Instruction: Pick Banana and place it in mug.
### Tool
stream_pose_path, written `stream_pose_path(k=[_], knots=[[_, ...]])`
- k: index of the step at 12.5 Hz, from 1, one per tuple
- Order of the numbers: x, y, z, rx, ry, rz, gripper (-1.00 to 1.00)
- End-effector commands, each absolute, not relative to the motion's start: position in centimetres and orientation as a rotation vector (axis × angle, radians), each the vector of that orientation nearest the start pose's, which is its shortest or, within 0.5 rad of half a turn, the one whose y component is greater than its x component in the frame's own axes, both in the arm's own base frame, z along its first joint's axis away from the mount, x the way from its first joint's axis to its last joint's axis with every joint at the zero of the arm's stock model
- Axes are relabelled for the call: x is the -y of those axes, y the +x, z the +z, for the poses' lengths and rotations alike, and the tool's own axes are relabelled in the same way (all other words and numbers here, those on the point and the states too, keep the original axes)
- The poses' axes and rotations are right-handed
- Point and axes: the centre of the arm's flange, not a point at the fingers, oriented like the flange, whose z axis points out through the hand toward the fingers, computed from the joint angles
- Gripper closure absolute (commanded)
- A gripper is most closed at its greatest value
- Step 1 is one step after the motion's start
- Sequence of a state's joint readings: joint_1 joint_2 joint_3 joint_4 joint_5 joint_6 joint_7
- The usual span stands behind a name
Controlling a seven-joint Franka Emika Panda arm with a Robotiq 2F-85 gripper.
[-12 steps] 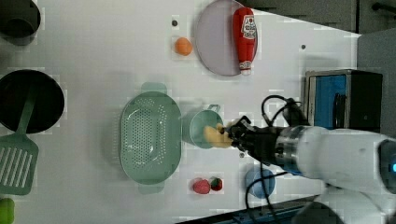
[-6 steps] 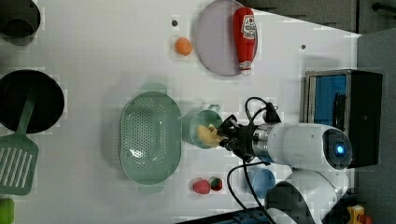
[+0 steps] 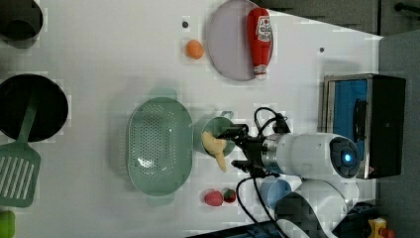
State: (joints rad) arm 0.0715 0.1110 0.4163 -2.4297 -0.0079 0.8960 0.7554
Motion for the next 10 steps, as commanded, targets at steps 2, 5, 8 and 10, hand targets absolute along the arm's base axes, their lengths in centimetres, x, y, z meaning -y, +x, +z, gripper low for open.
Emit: stream_pose_path(k=[2, 5, 8, 10], knots=[[-23.2, 45.3, 33.0, -1.609, -2.603, -0.072, -1.00], [-19.6, 47.3, 39.4, -1.557, -2.668, -0.122, -1.00], [-13.6, 48.7, 48.1, -1.495, -2.743, -0.127, -1.00], [-9.0, 48.4, 53.3, -1.478, -2.778, -0.084, -1.00]])
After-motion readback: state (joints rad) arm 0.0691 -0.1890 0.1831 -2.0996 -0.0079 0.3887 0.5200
